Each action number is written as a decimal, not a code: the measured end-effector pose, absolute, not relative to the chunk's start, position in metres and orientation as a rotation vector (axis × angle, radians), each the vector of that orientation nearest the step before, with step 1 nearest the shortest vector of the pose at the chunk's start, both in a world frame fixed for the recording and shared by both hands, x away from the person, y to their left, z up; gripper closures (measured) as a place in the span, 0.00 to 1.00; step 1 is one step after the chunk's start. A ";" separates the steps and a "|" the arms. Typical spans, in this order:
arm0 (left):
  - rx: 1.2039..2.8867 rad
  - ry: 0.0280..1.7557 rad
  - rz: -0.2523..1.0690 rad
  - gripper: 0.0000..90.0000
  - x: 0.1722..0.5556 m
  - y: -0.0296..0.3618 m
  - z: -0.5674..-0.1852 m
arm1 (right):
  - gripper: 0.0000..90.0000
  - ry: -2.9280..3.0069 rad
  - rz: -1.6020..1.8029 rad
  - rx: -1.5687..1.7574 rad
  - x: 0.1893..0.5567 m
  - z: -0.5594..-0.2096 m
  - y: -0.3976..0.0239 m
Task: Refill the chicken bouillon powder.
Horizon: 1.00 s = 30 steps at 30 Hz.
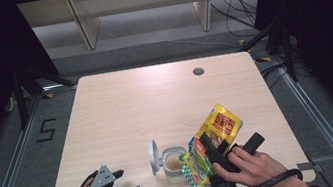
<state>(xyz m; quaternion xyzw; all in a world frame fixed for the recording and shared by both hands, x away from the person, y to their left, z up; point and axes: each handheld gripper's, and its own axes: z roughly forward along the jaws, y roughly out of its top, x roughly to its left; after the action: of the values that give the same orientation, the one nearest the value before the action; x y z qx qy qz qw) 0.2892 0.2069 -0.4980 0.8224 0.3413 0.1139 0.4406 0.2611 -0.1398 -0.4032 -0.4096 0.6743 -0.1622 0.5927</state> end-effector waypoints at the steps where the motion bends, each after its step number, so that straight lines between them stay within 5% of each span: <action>1: 2.042 0.847 0.282 0.22 0.289 0.207 -0.498 | 0.70 1.566 -0.378 -0.953 0.261 -0.403 -0.140; 30: 2.070 0.816 0.304 0.22 0.291 0.209 -0.497 | 0.70 1.563 -0.377 -0.973 0.264 -0.401 -0.137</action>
<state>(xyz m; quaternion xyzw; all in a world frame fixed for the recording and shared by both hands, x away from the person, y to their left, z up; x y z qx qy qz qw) 0.2908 0.2092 -0.4970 0.8309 0.3273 0.1220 0.4331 0.2642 -0.1373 -0.4009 -0.4181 0.6713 -0.1622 0.5902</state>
